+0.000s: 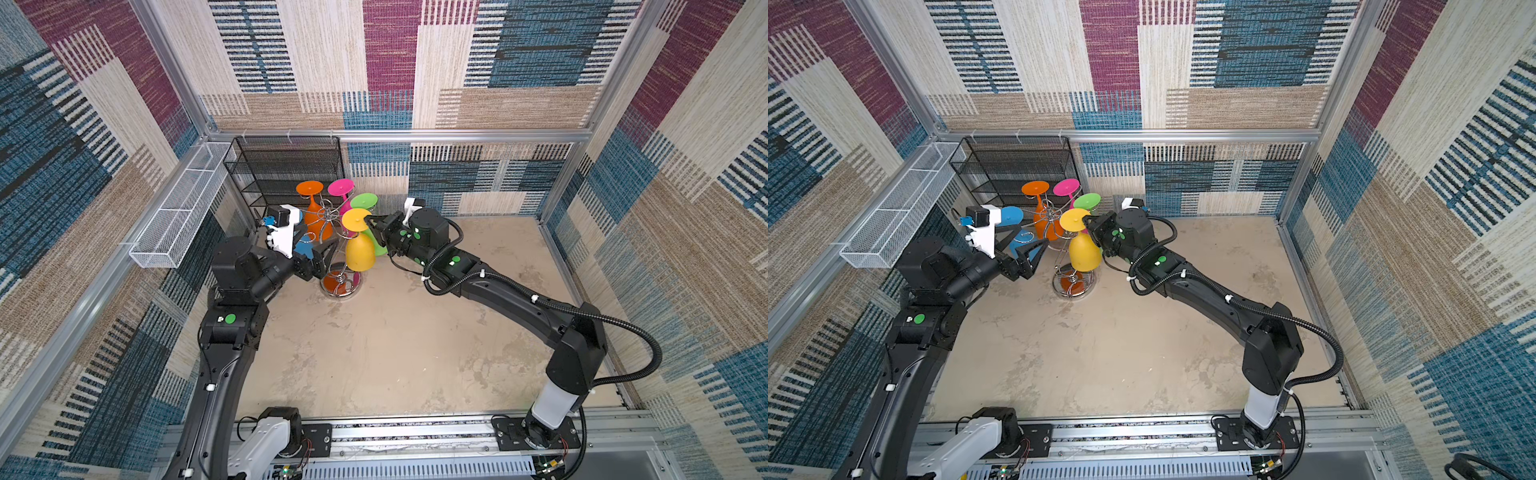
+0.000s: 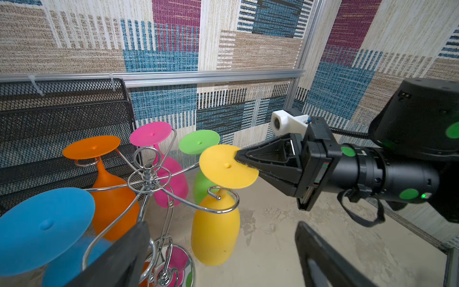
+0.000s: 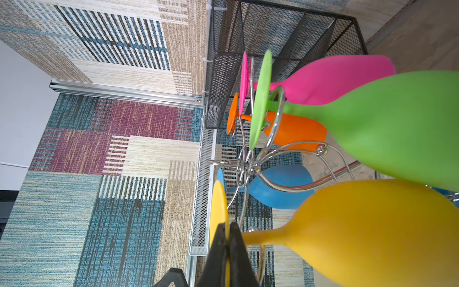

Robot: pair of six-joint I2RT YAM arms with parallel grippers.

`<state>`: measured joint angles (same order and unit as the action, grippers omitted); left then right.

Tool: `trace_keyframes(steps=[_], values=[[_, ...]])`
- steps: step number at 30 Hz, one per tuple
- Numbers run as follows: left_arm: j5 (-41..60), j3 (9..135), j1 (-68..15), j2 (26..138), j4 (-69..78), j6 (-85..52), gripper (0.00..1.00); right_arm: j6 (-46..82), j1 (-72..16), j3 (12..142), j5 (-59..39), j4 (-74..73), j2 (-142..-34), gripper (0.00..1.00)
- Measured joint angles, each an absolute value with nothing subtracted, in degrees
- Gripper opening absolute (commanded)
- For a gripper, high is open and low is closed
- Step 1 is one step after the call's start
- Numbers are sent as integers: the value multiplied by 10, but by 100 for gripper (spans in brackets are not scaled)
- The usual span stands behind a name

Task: Take the wine glass off the wine glass rack
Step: 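Pull the yellow glass off the rack hook with the right gripper, away from the rack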

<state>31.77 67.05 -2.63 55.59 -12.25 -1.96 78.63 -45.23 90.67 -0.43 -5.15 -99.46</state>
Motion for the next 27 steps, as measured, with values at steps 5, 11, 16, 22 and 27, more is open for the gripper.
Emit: trace_keyframes(steps=[5,11,16,22,27], values=[[319,670,-26,559,-123,-25,94,786,-450,877,1,-53,-978,0],[319,670,-26,559,-122,-30,93,786,-449,826,6,-61,-942,0],[333,670,-26,562,-118,-32,93,786,-445,785,11,-66,-909,0],[339,670,-26,563,-118,-34,93,784,-443,732,16,-69,-866,0],[349,670,-28,563,-118,-39,93,773,-442,685,18,-66,-816,0]])
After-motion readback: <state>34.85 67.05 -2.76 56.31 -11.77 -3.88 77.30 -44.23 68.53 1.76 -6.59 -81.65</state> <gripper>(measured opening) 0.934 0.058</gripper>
